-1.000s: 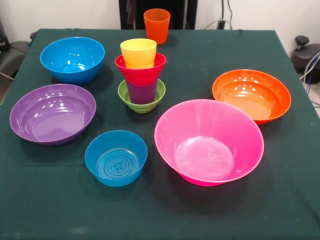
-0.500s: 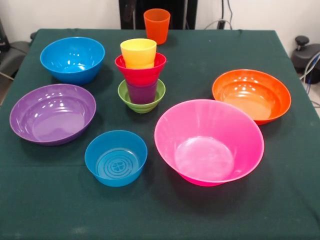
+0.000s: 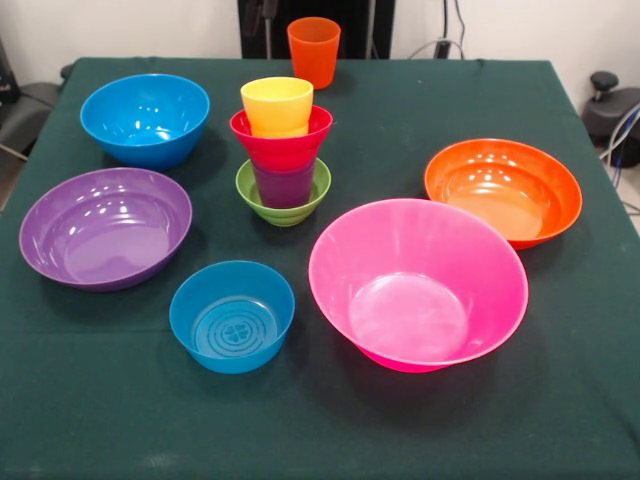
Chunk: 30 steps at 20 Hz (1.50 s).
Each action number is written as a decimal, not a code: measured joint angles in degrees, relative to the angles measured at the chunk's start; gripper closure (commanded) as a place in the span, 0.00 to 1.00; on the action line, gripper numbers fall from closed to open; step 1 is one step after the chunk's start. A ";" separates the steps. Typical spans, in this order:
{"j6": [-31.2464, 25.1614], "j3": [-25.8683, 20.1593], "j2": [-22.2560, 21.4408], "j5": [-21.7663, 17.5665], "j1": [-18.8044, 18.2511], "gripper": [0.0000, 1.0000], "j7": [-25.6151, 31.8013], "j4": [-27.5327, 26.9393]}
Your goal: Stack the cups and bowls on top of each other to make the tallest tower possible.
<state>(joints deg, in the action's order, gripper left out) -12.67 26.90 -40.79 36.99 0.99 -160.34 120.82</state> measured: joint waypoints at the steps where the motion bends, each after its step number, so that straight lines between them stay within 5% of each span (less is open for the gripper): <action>1: 0.00 0.12 0.15 0.83 0.62 0.00 -0.91 0.01; 11: -0.02 0.16 2.61 5.27 4.13 0.00 -7.68 0.02; 30: -0.14 -4.25 3.55 5.29 2.75 0.00 -7.79 1.24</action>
<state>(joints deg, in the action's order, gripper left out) -12.82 22.66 -37.24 42.28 3.74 -168.13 122.06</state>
